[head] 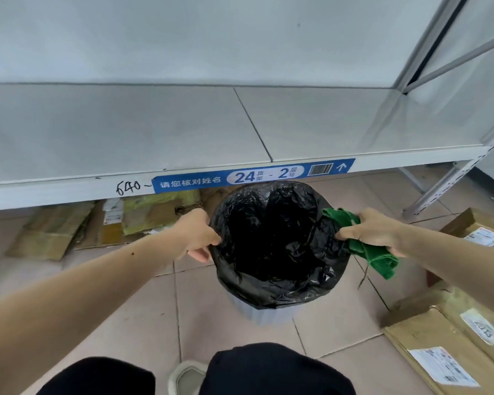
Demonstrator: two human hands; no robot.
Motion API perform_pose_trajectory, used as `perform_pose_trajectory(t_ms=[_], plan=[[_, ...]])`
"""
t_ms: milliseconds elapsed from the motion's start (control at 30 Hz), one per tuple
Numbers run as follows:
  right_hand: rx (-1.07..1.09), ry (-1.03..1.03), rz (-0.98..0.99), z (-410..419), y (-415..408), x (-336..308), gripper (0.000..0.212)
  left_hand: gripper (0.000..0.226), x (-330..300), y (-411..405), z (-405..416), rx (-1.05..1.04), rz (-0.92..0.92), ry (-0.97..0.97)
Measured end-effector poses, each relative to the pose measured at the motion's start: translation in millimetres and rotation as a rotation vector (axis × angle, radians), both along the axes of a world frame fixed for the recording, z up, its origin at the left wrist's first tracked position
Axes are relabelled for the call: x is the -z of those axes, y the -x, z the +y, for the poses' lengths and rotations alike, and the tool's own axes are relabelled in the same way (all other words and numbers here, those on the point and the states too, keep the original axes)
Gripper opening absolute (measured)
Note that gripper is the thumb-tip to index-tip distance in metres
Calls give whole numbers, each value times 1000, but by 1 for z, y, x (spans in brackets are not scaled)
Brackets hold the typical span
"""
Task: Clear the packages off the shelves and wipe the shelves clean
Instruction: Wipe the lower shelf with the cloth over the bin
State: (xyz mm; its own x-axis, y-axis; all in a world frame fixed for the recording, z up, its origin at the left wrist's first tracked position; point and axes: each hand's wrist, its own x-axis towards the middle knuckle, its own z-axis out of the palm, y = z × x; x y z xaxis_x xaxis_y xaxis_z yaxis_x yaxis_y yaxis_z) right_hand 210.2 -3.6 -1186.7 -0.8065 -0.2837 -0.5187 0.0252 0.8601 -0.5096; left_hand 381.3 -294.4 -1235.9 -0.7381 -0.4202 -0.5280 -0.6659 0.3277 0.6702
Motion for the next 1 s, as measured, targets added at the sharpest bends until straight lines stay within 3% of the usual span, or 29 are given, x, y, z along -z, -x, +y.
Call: perform_pose_trajectory(t_ms=[300,700,1000], plan=[[-363,60,-62,-144,-73,6,27,27,-17,-145,-98,-269,-153,65],[-838,123,-72,-354,-231,21,21,10,-21,-380,-155,-810,-227,112],[-1047,123,-62,-466,-316,51,22,10,3,-472,-182,-1108,-241,153]])
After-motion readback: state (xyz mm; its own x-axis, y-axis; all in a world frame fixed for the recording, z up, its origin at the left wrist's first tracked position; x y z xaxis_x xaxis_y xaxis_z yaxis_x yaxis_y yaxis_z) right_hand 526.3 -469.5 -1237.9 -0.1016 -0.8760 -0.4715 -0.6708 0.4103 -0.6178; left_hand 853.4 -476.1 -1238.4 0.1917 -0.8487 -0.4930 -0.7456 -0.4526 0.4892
